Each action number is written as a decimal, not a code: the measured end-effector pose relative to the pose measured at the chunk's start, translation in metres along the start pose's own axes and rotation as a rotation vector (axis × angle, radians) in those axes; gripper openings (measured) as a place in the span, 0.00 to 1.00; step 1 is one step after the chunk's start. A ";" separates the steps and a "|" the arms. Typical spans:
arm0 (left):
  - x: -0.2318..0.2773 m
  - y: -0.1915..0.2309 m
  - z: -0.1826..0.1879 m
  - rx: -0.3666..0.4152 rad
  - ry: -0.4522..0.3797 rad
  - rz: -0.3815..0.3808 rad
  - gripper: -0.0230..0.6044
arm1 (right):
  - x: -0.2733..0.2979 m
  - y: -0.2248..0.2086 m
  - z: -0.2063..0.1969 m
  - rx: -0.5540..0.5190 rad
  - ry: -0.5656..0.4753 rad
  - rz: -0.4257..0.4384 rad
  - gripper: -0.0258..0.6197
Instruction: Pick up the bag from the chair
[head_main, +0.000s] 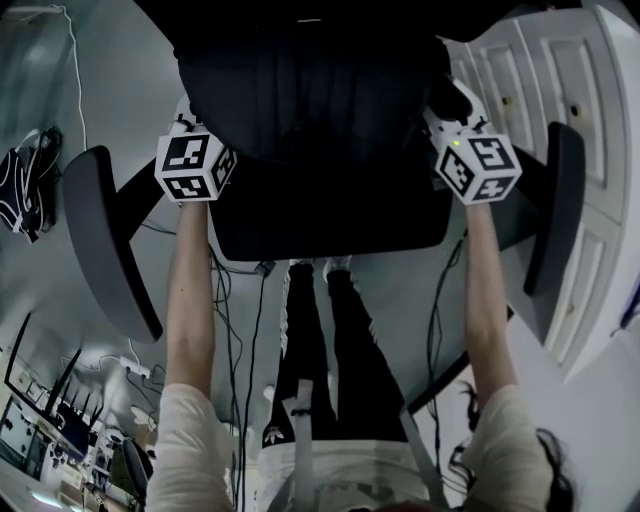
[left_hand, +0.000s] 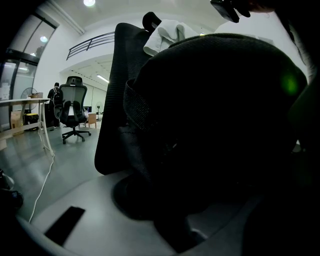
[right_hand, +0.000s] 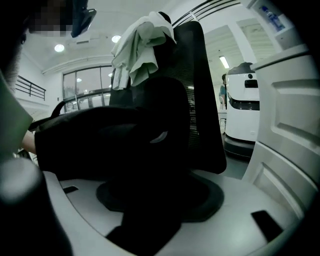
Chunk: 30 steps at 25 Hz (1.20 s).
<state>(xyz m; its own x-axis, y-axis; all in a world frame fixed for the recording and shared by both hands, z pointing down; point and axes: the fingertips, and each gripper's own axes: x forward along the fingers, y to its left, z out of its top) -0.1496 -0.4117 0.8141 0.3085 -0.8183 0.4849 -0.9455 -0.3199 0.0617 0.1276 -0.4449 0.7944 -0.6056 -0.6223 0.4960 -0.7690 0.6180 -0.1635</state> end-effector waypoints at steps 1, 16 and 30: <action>-0.001 0.001 0.000 -0.005 -0.001 0.004 0.15 | -0.004 0.003 0.004 -0.017 0.002 0.018 0.38; 0.000 0.003 -0.001 -0.045 -0.009 0.013 0.11 | 0.032 0.031 -0.023 -0.190 0.144 0.060 0.42; -0.005 0.000 -0.002 -0.062 -0.019 0.011 0.06 | 0.033 0.028 -0.012 -0.005 0.058 0.059 0.19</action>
<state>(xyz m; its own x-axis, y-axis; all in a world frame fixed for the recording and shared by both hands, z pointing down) -0.1512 -0.4060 0.8136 0.2998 -0.8307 0.4691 -0.9532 -0.2816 0.1105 0.0881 -0.4423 0.8165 -0.6365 -0.5562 0.5344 -0.7314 0.6551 -0.1894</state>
